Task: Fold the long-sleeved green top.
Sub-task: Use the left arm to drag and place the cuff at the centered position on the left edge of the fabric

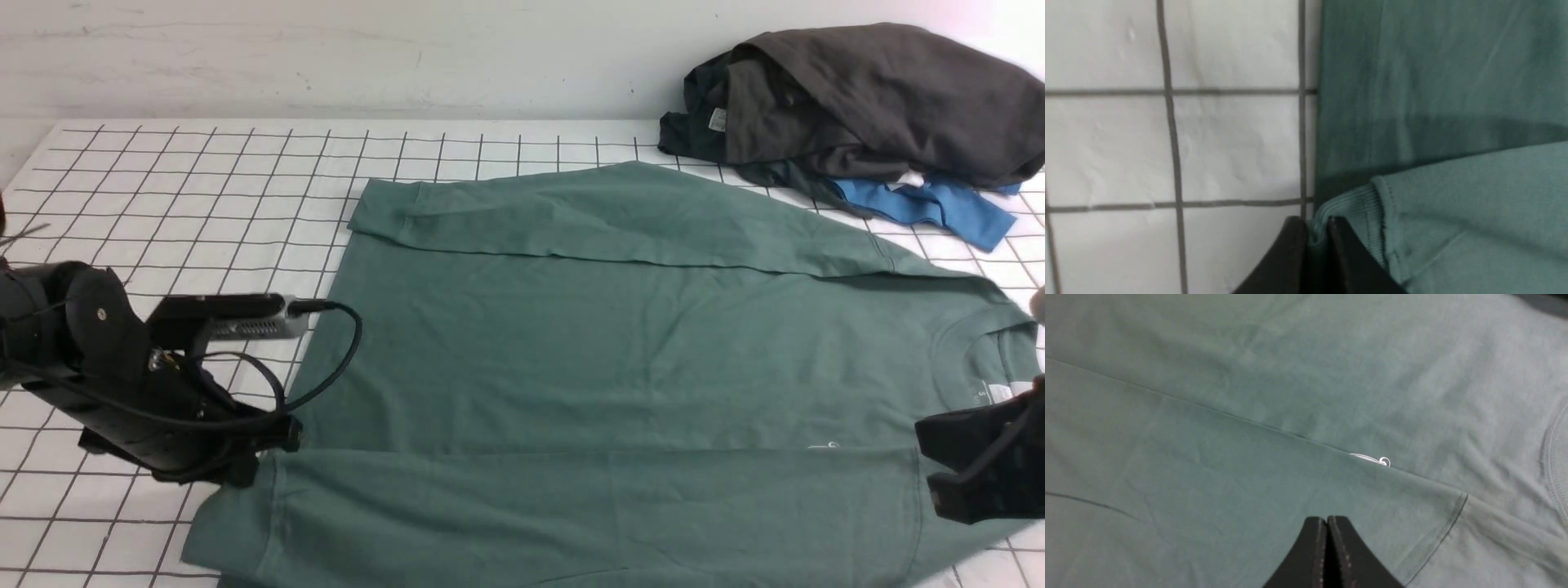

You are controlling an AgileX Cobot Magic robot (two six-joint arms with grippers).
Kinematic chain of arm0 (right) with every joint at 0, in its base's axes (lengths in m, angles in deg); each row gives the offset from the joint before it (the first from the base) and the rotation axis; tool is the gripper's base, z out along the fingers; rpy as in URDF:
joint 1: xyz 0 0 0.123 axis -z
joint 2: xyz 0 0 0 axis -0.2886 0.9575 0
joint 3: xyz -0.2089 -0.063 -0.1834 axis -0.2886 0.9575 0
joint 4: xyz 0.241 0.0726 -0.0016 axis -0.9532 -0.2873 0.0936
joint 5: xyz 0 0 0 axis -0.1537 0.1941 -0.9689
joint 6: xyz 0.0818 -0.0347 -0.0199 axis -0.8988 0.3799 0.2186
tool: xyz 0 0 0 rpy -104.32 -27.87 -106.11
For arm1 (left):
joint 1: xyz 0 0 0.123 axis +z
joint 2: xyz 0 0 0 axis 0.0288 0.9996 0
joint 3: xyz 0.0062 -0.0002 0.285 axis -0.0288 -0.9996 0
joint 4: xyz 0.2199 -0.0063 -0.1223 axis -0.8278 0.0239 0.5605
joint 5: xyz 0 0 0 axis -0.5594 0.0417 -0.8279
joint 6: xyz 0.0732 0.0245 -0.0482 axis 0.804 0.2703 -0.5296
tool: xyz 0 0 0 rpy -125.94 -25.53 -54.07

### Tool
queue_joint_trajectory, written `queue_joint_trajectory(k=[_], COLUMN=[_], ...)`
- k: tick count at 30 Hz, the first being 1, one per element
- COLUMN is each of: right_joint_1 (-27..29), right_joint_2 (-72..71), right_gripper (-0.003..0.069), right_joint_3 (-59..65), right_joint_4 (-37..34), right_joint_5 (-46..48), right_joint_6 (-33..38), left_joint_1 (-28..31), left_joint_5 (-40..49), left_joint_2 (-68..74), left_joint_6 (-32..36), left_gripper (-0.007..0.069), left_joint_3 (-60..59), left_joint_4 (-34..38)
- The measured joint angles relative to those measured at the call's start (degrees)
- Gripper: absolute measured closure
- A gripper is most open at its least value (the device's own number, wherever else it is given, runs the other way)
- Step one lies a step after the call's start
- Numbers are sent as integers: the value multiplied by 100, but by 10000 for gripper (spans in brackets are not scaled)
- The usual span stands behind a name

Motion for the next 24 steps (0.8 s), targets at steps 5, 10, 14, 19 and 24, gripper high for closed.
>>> queue_joint_trajectory(k=[5,10,14,19,24], right_joint_1=[0,0,0,0,0], right_joint_2=[0,0,0,0,0], right_gripper=[669,669,669,669,669], right_joint_3=[0,0,0,0,0], right_joint_4=[-16,-16,-16,-16,-16], right_joint_5=[-3,-49,-67,-67,-67], right_joint_6=[0,0,0,5,5], left_joint_1=[0,0,0,0,0], left_joint_5=[196,249,223,217,493], left_joint_2=[-503,-501,-119,1048,2340], left_joint_6=[13,511,924,1012,1030], left_gripper=[600,600,600,599,526], left_joint_3=[348,1000,1841,2851,4032], left_joint_4=[-15,16,243,333,315])
